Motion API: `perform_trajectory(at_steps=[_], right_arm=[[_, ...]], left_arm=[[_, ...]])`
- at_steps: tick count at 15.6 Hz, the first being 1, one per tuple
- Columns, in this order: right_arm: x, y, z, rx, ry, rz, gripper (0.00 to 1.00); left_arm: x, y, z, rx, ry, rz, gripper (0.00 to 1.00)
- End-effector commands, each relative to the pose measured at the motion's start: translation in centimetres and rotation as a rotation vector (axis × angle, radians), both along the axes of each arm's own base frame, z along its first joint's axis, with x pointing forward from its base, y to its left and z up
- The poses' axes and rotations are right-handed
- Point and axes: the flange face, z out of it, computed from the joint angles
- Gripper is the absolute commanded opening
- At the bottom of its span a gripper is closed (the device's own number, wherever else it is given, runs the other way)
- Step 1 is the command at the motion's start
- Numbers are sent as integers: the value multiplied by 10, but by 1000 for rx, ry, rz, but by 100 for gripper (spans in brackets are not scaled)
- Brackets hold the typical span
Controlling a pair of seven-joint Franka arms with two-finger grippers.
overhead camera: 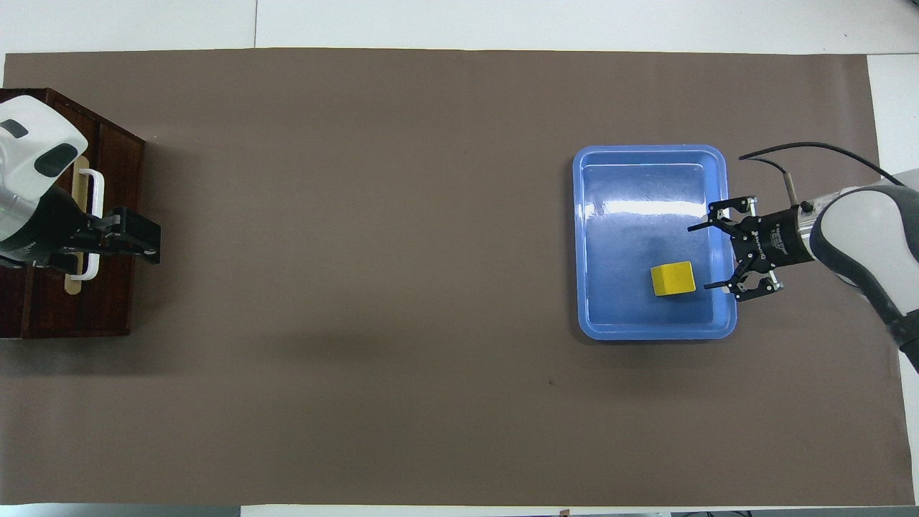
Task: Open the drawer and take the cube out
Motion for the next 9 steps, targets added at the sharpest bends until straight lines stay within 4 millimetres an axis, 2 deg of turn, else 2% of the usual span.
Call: perform_trajectory(at_steps=[1, 4, 9], right_arm=[[17, -5, 64, -97, -36, 163, 100], [25, -9, 115, -99, -136, 400, 100], [18, -14, 188, -197, -270, 861, 100]], left_arm=[[-4, 3, 5, -2, -5, -2, 100], [-6, 1, 5, -6, -1, -5, 100], [-7, -5, 6, -9, -4, -16, 100]])
